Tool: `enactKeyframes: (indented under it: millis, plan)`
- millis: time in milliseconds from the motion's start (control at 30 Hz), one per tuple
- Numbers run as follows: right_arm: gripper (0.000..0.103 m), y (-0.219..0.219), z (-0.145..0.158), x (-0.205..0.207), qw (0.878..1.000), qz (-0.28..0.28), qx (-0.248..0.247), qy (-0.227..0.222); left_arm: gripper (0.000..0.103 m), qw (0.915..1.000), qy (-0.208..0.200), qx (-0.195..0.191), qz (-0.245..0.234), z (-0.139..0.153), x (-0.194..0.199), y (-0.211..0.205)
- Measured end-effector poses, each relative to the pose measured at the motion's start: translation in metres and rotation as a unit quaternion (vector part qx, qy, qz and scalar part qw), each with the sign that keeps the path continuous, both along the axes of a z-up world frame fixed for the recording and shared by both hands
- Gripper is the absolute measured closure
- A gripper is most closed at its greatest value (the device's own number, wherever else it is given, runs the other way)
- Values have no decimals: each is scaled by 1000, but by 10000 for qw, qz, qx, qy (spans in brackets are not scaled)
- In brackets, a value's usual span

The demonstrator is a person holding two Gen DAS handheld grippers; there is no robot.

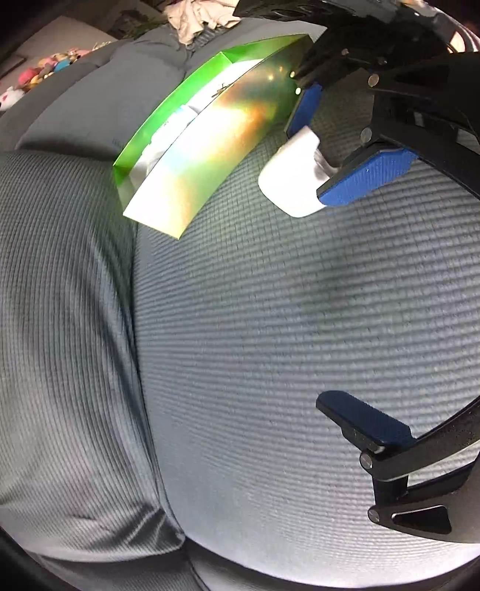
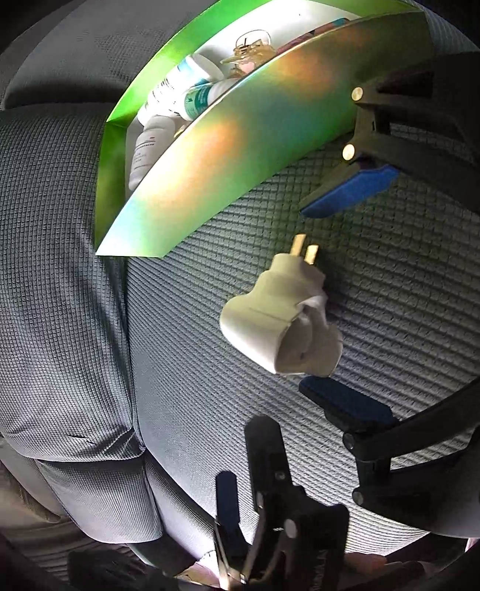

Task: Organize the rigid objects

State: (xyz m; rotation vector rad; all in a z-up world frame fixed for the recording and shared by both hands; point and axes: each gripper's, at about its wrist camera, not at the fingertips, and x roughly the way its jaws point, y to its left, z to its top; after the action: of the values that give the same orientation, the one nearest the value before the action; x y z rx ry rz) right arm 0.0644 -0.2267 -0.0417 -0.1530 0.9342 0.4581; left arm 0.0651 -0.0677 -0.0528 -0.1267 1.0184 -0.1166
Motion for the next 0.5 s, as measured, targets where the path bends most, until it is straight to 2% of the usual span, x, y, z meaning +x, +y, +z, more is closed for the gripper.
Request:
enactKeyframes:
  millis: [100, 167, 333, 500]
  plan:
    - [15, -4, -3, 3, 9999, 38, 115, 57, 1, 9999, -63, -10, -91, 1, 5, -9]
    - [15, -7, -3, 5, 9998, 72, 190, 61, 1, 9998, -104, 118, -150, 2, 7, -16]
    - [10, -6, -5, 11, 9993, 228, 266, 120, 1, 9990, -206, -85, -397, 9, 10, -23]
    - [8, -5, -5, 12, 9988, 309, 363, 120, 1, 9985, -175, -21, -521, 13, 13, -31]
